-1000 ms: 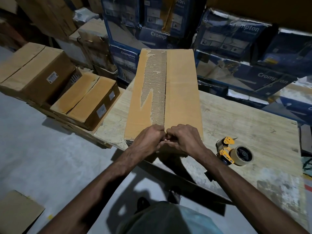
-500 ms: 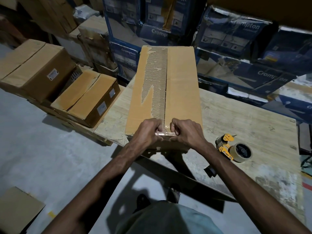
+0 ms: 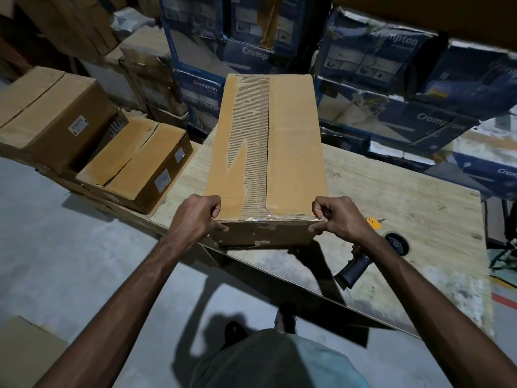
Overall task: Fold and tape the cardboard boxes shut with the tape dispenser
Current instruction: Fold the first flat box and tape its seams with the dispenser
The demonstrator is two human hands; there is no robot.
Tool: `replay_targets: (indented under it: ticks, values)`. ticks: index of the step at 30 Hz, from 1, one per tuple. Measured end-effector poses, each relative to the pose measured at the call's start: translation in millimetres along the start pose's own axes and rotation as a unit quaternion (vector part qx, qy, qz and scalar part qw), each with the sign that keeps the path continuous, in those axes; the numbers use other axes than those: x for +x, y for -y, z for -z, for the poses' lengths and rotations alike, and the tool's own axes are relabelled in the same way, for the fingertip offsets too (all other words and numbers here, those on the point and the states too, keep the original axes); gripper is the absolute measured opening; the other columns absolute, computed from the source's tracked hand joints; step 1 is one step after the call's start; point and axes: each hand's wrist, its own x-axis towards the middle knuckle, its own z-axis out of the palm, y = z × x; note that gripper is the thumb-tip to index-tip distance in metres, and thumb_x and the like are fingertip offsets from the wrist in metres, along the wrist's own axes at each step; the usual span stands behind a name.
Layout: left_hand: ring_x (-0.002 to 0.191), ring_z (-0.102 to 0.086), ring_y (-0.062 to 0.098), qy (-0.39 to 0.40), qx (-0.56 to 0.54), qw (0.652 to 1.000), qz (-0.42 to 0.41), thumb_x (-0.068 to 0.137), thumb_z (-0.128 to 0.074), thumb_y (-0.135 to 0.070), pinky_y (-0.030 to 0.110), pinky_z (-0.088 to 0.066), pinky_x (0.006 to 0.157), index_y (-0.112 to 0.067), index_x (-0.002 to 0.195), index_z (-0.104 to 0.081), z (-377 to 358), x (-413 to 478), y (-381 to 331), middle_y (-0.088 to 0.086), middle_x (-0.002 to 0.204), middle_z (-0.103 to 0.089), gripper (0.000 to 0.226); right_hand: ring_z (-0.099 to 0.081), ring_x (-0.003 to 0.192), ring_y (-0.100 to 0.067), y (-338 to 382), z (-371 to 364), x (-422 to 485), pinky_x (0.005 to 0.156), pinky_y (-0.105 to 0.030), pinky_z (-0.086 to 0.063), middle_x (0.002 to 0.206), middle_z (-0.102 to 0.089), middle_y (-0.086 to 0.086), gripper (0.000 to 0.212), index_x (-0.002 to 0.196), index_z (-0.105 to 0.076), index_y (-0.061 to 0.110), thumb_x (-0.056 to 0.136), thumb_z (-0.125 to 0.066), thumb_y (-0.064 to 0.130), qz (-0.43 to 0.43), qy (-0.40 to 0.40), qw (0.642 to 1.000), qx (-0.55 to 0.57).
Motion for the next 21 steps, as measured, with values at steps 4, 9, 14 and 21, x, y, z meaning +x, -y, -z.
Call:
replay_targets:
  ticks: [4,9,14,21]
  values:
    - [0.06,-0.051,0.017,0.035,-0.007,0.999,-0.004,0.066,-0.096,-0.038,0.027,-0.034,0.05,-0.018,0.07,-0.049,3,5,13,-0.003,0.064,-0.058,0.052,-0.032,0.055,-0.008,-9,9,4,0.052,-0.019,-0.033,0.058,-0.034,0.009,0.05,0.073,-0.048,0.028,0.07,-0.095,0.011,0.037,0.046,0.998,0.007]
    - [0.056,-0.052,0.017,0.072,-0.013,0.994,-0.077,0.068,-0.096,-0.032,0.031,-0.04,0.049,-0.021,0.07,-0.042,6,11,31,-0.001,0.059,-0.055,0.055,-0.035,0.055,-0.008,-13,7,7,0.052,-0.016,-0.03,0.06,-0.044,-0.004,0.047,0.077,-0.048,0.025,0.073,-0.091,0.008,0.059,0.059,0.997,0.0]
    - [0.053,-0.044,0.009,0.103,-0.084,0.988,-0.083,0.061,-0.098,-0.037,0.024,-0.036,0.049,-0.018,0.069,-0.046,12,12,37,0.0,0.059,-0.054,0.056,-0.036,0.059,-0.01,-10,11,-3,0.056,-0.023,-0.035,0.066,-0.044,-0.004,0.041,0.085,-0.058,0.027,0.073,-0.092,0.006,0.023,0.078,0.994,0.078]
    - [0.079,-0.056,0.016,-0.079,-0.332,0.909,0.238,0.067,-0.083,-0.072,0.036,-0.044,0.076,-0.018,0.08,-0.059,20,34,19,-0.002,0.082,-0.062,0.061,-0.059,0.118,-0.019,15,12,33,0.091,-0.045,-0.053,0.134,-0.06,0.004,0.062,0.134,-0.055,0.031,0.083,-0.082,0.051,-0.269,-0.199,0.86,0.386]
